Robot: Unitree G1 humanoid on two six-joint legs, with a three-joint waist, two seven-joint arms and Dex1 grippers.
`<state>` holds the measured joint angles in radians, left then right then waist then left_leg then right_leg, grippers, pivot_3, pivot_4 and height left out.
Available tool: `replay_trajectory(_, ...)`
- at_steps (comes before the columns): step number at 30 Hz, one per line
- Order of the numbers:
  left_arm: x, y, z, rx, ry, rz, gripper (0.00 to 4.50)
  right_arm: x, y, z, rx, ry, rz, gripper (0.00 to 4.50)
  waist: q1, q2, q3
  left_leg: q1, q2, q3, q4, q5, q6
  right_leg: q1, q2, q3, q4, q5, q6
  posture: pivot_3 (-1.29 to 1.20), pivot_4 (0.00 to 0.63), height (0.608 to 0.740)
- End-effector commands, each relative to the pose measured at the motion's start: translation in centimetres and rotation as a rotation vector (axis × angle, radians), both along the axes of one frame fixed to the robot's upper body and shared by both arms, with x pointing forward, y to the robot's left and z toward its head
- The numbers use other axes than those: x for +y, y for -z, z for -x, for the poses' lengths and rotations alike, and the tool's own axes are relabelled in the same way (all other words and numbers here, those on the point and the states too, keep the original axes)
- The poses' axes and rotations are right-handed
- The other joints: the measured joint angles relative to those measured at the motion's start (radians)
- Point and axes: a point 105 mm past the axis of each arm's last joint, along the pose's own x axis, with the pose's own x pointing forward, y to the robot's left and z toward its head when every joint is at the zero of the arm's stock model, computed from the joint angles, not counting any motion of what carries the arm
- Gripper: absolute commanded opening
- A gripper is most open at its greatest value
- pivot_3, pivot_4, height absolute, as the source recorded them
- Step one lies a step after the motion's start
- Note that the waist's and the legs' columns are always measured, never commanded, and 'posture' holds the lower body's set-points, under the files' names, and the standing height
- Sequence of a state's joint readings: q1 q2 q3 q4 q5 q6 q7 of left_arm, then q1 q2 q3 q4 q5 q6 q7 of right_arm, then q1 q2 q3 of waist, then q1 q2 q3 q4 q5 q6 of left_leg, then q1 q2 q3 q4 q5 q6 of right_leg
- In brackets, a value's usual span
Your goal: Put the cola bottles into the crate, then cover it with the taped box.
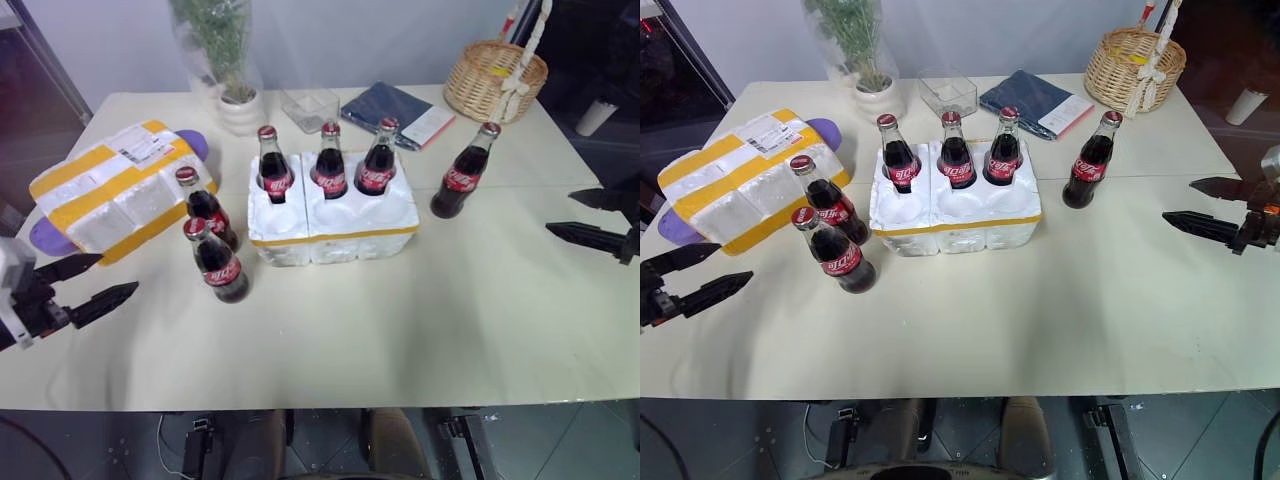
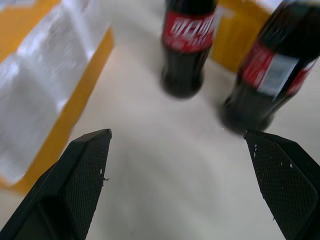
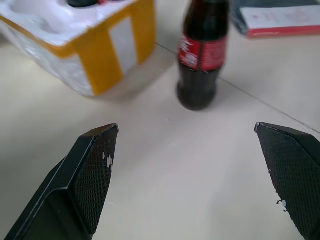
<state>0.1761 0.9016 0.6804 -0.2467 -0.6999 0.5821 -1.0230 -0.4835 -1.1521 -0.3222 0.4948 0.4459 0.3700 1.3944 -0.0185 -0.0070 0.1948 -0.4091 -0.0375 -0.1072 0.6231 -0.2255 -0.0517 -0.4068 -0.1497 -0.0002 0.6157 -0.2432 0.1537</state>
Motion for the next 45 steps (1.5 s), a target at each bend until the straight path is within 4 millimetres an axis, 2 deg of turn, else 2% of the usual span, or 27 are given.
replay_trajectory(1,-2.6,-0.3,0.0,-0.003,0.102,0.021,4.44,1.9,-2.9,0.6,-0.074,-0.085,0.003,4.50,0.000,0.000,0.000,0.000,0.000,0.000,0.000,0.000,0.000,0.000,0.000,0.000,0.000,0.000,0.000,0.00,0.150,0.737)
replay_trajectory(6,-5.9,1.0,-0.3,0.044,0.237,0.034,4.44,5.0,-2.9,1.0,-0.033,-0.216,-0.016,4.50,-0.001,0.000,0.000,0.000,0.000,0.000,0.000,0.000,0.000,0.000,0.000,0.000,0.001,0.000,0.000,0.00,0.150,0.737)
replay_trajectory(9,-7.6,2.6,-2.1,0.034,0.265,0.045,4.44,7.1,-2.7,0.4,-0.030,-0.273,-0.024,4.50,0.004,0.004,-0.002,0.001,0.000,0.000,0.001,0.000,0.000,0.001,0.000,0.000,0.001,0.000,0.000,0.00,0.150,0.737)
replay_trajectory(13,-9.1,3.5,-3.5,0.020,0.291,0.068,4.44,8.2,-2.8,0.4,-0.027,-0.295,-0.053,4.50,0.007,0.003,-0.002,0.000,-0.001,0.000,0.006,0.000,0.000,0.002,0.000,0.000,0.003,0.000,0.000,0.00,0.150,0.737)
replay_trajectory(17,-9.8,4.7,-4.9,0.005,0.270,0.016,4.44,8.7,-2.9,0.4,-0.031,-0.295,-0.073,4.50,0.007,0.003,-0.002,0.000,-0.001,-0.001,0.006,0.000,0.000,0.002,0.000,0.000,0.003,0.001,0.001,0.00,0.150,0.737)
replay_trajectory(23,-9.3,4.6,-5.3,-0.025,0.241,0.027,4.44,9.0,-3.3,0.4,-0.048,-0.279,-0.087,4.50,0.003,0.003,-0.002,0.000,-0.001,-0.001,0.005,0.000,0.000,0.002,0.001,0.000,0.004,0.001,0.001,0.00,0.150,0.737)
replay_trajectory(25,-9.2,4.4,-5.5,-0.039,0.229,0.047,4.44,8.9,-3.3,0.2,-0.050,-0.267,-0.089,4.50,0.005,0.003,-0.002,0.000,-0.001,-0.001,0.006,0.000,0.000,0.002,0.000,0.000,0.004,0.001,0.001,0.00,0.150,0.737)
replay_trajectory(26,-9.2,4.3,-5.5,-0.045,0.229,0.063,4.21,8.9,-3.2,0.2,-0.049,-0.264,-0.089,4.50,0.005,0.003,-0.002,0.000,-0.001,-0.001,0.006,0.000,0.000,0.002,0.000,0.000,0.004,0.001,0.001,0.00,0.150,0.737)
replay_trajectory(28,-9.4,3.5,-5.3,-0.058,0.240,0.106,3.59,8.9,-3.0,0.1,-0.044,-0.260,-0.088,4.50,0.005,0.003,-0.002,0.000,-0.001,-0.001,0.006,0.000,0.000,0.002,0.000,0.000,0.004,0.001,0.001,0.00,0.150,0.737)
replay_trajectory(30,-9.5,3.0,-5.1,-0.050,0.250,0.136,2.77,8.8,-2.7,-0.1,-0.040,-0.249,-0.087,4.50,0.005,0.003,-0.002,0.000,-0.001,-0.002,0.006,0.000,0.000,0.002,0.000,0.000,0.004,0.001,0.001,0.00,0.150,0.737)
replay_trajectory(35,-10.2,1.8,-4.4,-0.031,0.316,0.179,2.81,9.1,-2.2,-0.2,-0.029,-0.245,-0.103,4.50,0.005,0.003,-0.001,0.000,-0.001,-0.002,0.006,0.000,0.000,0.002,0.000,0.000,0.004,0.001,0.001,0.00,0.150,0.737)
replay_trajectory(40,-12.7,-0.8,-2.9,-0.002,0.514,0.227,2.81,9.6,-1.9,-0.2,-0.022,-0.247,-0.111,4.50,0.007,0.002,-0.001,0.000,-0.001,-0.002,0.006,0.000,0.000,0.002,0.001,0.000,0.005,0.001,0.001,0.00,0.150,0.737)
replay_trajectory(42,-13.6,-1.7,-3.1,-0.012,0.563,0.224,2.81,9.7,-1.8,-0.2,-0.021,-0.247,-0.117,4.50,0.009,0.002,-0.001,-0.001,-0.001,-0.002,0.007,0.000,0.000,0.002,0.001,0.000,0.004,0.001,0.001,0.00,0.150,0.737)
replay_trajectory(45,-16.1,-3.0,-4.4,-0.068,0.632,0.191,2.81,10.0,-1.5,-0.2,-0.021,-0.243,-0.131,4.50,0.010,0.002,-0.001,-0.001,-0.002,-0.002,0.008,0.000,0.000,0.003,0.000,0.000,0.004,0.001,0.002,0.00,0.150,0.737)
